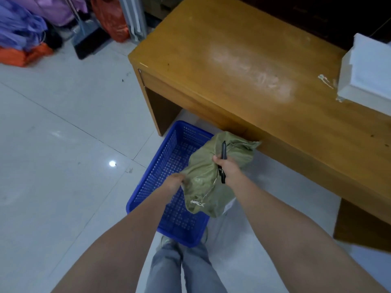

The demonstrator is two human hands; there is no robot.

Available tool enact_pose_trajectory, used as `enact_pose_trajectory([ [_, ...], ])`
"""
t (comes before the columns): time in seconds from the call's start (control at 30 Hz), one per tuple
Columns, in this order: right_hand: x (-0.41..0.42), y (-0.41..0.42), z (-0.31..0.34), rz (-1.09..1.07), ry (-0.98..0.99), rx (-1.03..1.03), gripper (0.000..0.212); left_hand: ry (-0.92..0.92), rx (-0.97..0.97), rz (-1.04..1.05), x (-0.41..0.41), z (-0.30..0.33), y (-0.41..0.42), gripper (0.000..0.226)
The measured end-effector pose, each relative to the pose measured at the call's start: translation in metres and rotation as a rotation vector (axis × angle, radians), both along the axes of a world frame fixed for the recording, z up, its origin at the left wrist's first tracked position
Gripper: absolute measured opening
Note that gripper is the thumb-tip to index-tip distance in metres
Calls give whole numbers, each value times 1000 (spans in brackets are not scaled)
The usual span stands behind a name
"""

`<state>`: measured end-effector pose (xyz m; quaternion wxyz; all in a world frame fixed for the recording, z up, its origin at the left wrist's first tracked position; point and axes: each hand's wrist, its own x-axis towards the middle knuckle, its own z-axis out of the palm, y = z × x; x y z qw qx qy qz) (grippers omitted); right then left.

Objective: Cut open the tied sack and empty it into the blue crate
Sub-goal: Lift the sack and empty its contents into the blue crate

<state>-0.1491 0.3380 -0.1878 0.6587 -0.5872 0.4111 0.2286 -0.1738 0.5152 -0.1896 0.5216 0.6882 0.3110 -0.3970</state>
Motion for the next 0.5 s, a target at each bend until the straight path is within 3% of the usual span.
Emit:
enact_pose_trajectory([
  [0.23,17,39,1,115,-31,133,24,-58,-49,179,-9,-11,2,41],
  [0.4,19,91,-7,209,-20,200,28,-5,-1,310,-16,-33,38,65],
  [0.5,19,110,-11,211,9,198,28,11,-1,342,-15,-40,57,60],
])
